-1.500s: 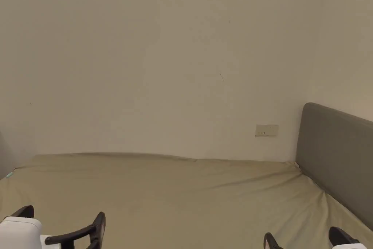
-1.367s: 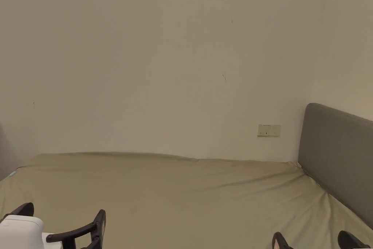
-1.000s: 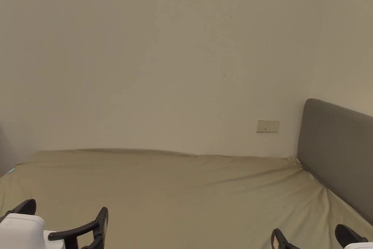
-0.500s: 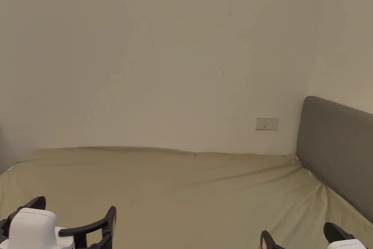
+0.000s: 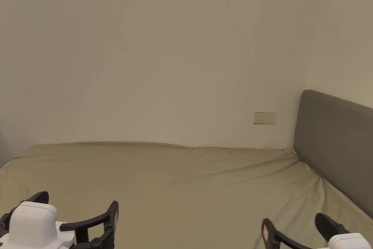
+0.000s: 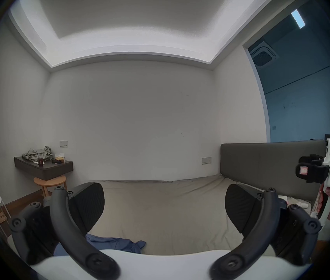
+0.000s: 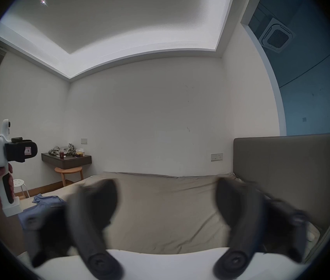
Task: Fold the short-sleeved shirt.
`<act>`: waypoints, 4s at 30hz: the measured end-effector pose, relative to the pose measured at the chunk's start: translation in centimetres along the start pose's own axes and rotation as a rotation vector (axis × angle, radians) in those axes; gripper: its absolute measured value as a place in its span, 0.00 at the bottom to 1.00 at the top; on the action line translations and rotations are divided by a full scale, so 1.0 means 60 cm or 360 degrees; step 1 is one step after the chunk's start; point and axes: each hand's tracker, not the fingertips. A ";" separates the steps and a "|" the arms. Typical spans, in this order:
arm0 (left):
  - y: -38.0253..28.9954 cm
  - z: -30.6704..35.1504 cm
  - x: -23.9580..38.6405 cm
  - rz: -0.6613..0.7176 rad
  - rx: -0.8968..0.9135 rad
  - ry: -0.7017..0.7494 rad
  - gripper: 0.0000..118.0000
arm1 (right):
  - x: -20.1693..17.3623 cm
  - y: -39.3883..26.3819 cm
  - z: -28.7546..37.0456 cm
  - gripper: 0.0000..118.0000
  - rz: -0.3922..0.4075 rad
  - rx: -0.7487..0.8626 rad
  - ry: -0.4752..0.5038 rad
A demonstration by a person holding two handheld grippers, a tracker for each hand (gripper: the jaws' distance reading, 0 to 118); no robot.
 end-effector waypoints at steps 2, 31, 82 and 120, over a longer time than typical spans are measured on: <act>-0.001 0.000 0.002 0.0000 0.0007 -0.0014 0.87 | -0.002 0.001 0.001 0.26 0.0016 0.0032 -0.0048; -0.047 -0.036 0.018 -0.0089 -0.0172 -0.0023 0.00 | 0.008 -0.041 -0.018 0.00 0.0034 -0.0173 -0.0128; -0.414 -0.012 -0.551 0.0136 -0.1399 0.0449 0.00 | -0.191 -0.185 -0.156 0.00 0.0268 -0.0578 0.0396; -0.569 -0.255 -0.683 0.0275 -0.2284 0.0377 0.71 | -0.191 -0.257 -0.225 0.00 0.0314 -0.0728 0.0311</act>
